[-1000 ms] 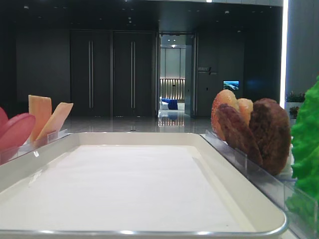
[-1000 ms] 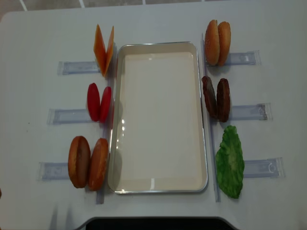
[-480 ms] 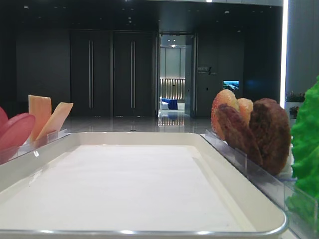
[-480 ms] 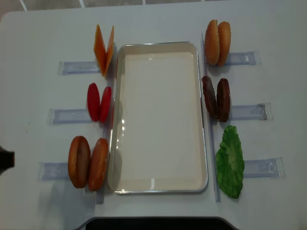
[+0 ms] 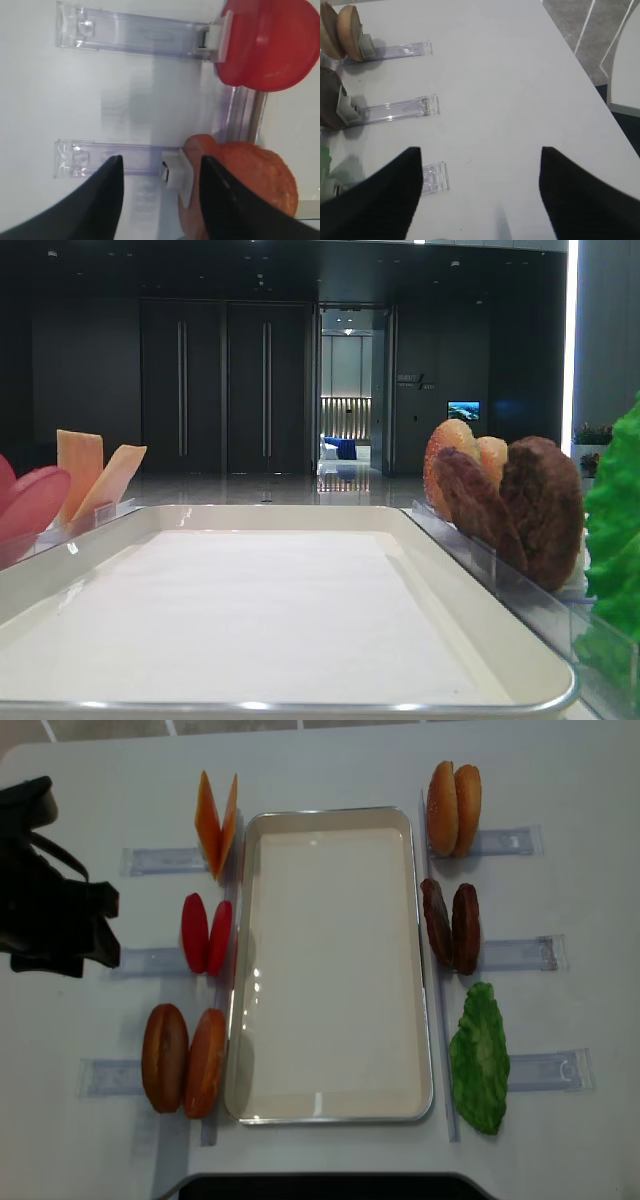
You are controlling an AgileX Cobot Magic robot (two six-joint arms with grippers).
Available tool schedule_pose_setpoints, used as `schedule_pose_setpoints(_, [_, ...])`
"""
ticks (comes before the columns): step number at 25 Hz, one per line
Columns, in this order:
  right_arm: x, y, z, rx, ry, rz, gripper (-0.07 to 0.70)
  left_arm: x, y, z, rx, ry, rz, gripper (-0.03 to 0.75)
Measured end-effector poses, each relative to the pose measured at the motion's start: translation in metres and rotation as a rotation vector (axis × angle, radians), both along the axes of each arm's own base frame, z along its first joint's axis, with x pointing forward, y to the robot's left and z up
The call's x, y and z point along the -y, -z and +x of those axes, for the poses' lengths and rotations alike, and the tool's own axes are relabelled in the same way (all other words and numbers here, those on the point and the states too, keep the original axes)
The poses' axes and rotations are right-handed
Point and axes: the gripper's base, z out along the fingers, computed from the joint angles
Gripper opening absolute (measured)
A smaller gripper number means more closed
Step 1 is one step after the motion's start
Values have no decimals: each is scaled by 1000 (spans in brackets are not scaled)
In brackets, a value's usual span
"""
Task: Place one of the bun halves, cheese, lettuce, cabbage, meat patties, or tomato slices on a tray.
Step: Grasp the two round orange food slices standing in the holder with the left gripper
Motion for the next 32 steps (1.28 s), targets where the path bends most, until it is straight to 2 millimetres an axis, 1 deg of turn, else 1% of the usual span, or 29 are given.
schedule_pose_setpoints(3, [0, 0, 0, 0, 0, 0, 472, 18, -1, -1, 4, 18, 10, 380])
schedule_pose_setpoints(5, [0, 0, 0, 0, 0, 0, 472, 39, -1, -4, 4, 39, 16, 380])
schedule_pose_setpoints(9, [0, 0, 0, 0, 0, 0, 472, 82, -2, -14, 26, 44, -29, 381])
schedule_pose_setpoints(11, [0, 0, 0, 0, 0, 0, 472, 100, -1, -21, 25, 46, -38, 381])
schedule_pose_setpoints(14, [0, 0, 0, 0, 0, 0, 472, 116, 3, -29, 11, 29, -22, 381])
schedule_pose_setpoints(18, [0, 0, 0, 0, 0, 0, 472, 126, 8, -33, -17, 18, -1, 381])
schedule_pose_setpoints(22, [0, 0, 0, 0, 0, 0, 472, 126, 15, -33, -67, 11, 35, 381])
schedule_pose_setpoints(27, [0, 0, 0, 0, 0, 0, 472, 127, 32, -33, -97, 11, 48, 381])
schedule_pose_setpoints(32, [0, 0, 0, 0, 0, 0, 472, 130, 48, -29, -135, 13, 80, 381])
